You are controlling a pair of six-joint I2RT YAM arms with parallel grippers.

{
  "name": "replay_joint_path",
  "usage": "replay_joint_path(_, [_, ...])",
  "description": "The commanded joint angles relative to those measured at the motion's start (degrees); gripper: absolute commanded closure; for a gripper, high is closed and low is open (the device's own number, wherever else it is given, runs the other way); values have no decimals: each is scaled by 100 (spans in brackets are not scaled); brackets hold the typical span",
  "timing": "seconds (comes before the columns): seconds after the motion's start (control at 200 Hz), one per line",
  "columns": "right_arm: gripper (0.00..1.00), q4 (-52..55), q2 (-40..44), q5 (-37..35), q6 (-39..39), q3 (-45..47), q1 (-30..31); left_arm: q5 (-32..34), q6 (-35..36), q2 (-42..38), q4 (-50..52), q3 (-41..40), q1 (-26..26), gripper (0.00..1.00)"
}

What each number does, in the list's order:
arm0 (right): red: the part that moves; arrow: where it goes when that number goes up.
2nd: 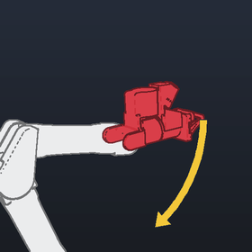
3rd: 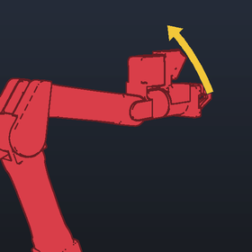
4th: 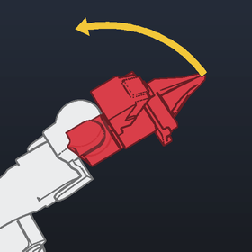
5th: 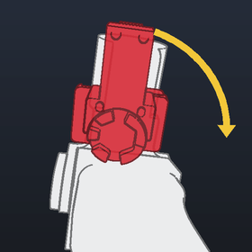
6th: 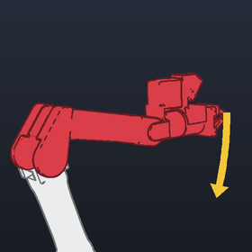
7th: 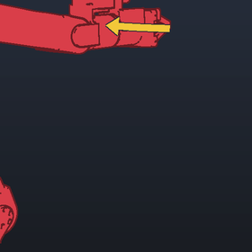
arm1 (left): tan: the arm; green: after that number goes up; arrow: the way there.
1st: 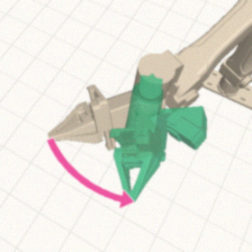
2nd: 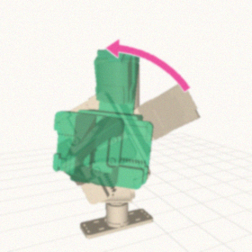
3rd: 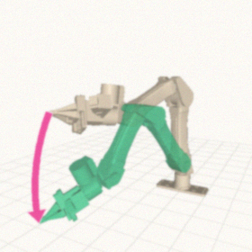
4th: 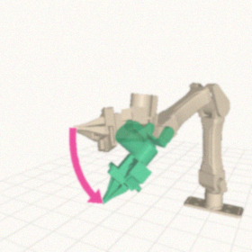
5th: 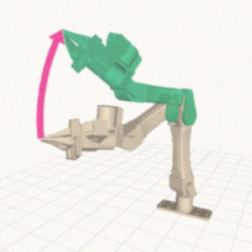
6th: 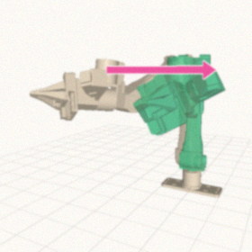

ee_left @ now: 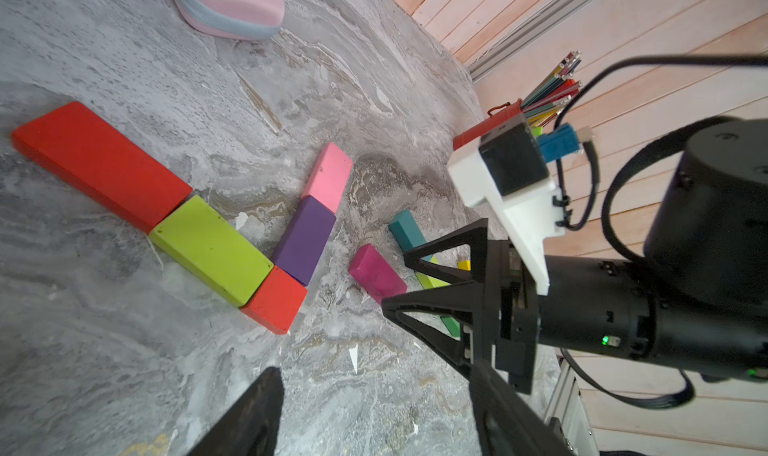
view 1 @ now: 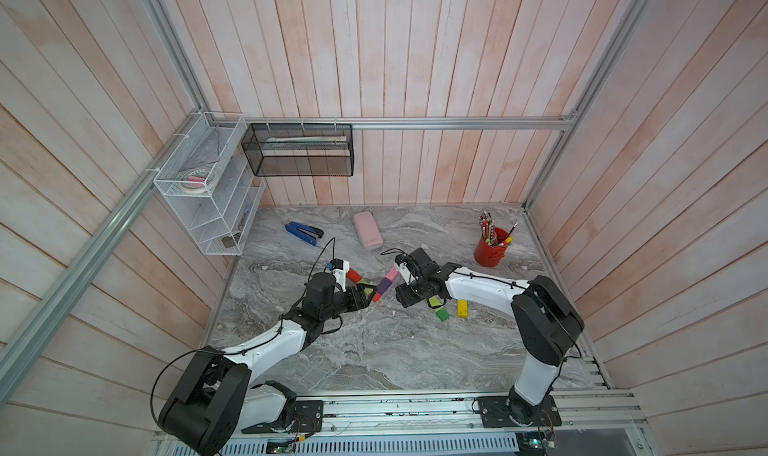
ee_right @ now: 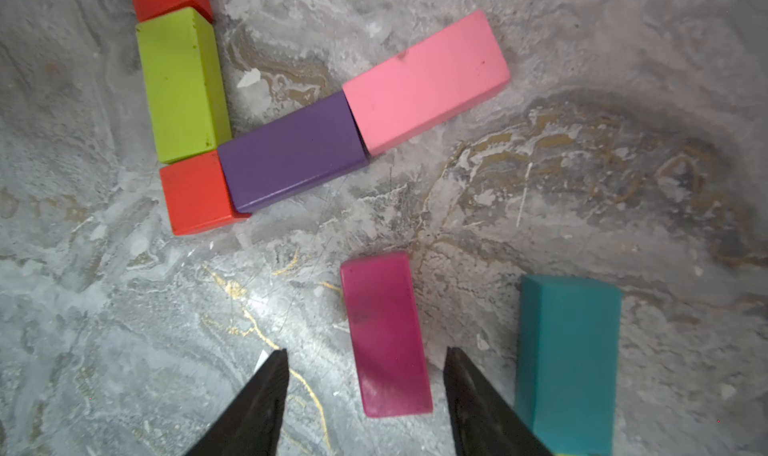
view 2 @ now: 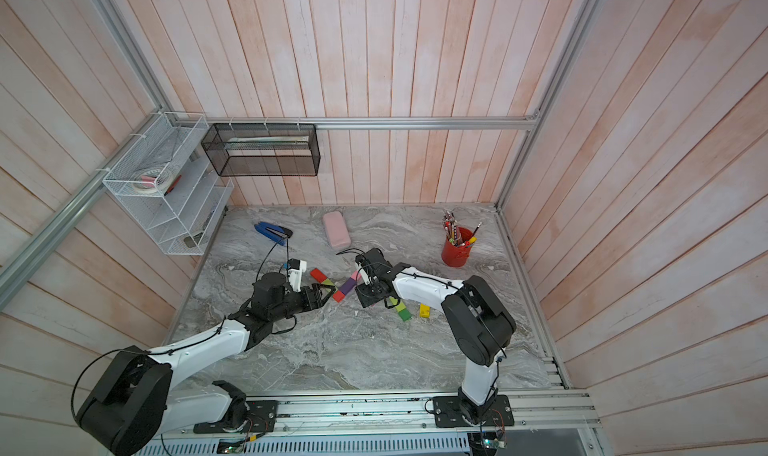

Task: Assemble the letter v with building blocks
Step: Pick up the building block from the center of the board.

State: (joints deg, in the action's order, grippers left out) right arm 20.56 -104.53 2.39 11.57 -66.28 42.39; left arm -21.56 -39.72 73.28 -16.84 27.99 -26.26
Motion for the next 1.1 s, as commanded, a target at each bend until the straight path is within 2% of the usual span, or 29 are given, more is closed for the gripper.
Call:
replay_joint_path(0.0, [39,89,-144,-125,10,-92,54,-172,53,120,-212,-28,33,28])
replay_joint_path(0.27, [41,269,-486,-316,27,-186,144,-270,88,313,-324,30,34,29])
replay_joint_path(0.43, [47,588,-688,-524,85,-270,204,-277,54,494,-466,51,33,29])
replay_joint_path(0.605, [63,600,-624,-487,270,-57,224,-501,44,865,-531,289,33,30])
replay_joint_path(0.88, [96,593,-387,-437,314,233,383,-610,52,997,-620,412,24,32])
replay_joint_path(1.095, [100,631,-52,-430,319,140,384,-513,68,883,-733,343,-110,35])
